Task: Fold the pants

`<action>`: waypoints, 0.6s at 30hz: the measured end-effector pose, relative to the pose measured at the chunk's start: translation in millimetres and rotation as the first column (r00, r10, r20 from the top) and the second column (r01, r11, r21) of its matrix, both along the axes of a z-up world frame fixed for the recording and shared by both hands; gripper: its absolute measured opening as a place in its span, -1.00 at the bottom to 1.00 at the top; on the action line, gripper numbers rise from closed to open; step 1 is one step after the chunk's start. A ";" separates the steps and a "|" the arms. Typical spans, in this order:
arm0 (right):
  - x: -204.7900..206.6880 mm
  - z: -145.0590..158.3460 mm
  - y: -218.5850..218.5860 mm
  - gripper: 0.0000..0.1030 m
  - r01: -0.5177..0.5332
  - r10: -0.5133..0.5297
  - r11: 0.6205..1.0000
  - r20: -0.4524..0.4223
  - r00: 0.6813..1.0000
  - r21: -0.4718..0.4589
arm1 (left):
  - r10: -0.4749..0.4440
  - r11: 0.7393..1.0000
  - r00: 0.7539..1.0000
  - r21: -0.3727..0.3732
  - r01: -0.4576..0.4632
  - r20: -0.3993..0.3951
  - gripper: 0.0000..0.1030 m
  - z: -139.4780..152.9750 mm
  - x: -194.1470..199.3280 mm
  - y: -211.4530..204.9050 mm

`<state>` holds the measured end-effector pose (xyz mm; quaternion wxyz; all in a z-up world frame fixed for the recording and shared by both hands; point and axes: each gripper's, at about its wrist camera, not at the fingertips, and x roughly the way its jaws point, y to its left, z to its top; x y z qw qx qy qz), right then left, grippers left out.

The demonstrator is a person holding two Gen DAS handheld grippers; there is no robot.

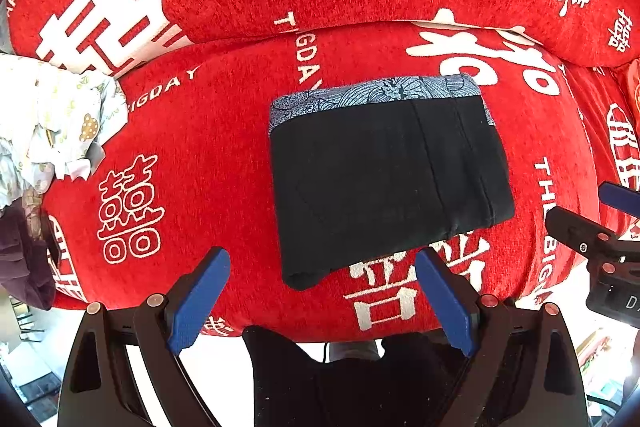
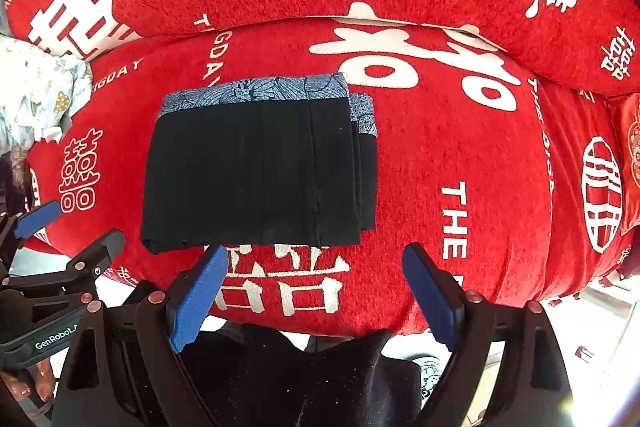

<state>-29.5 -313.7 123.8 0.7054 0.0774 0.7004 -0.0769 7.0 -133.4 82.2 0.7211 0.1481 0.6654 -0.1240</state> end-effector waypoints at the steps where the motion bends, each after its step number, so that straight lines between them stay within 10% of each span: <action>1: -0.1 0.0 0.2 0.76 0.000 0.000 1.000 0.000 1.000 -0.001 | 0.000 1.000 1.000 0.000 0.000 0.000 0.83 0.1 0.1 -0.1; 18: 2.1 -1.6 0.5 0.76 -0.005 0.005 1.000 -0.003 1.000 -0.006 | 0.002 1.000 1.000 0.001 -0.002 -0.002 0.83 -0.3 0.8 -0.6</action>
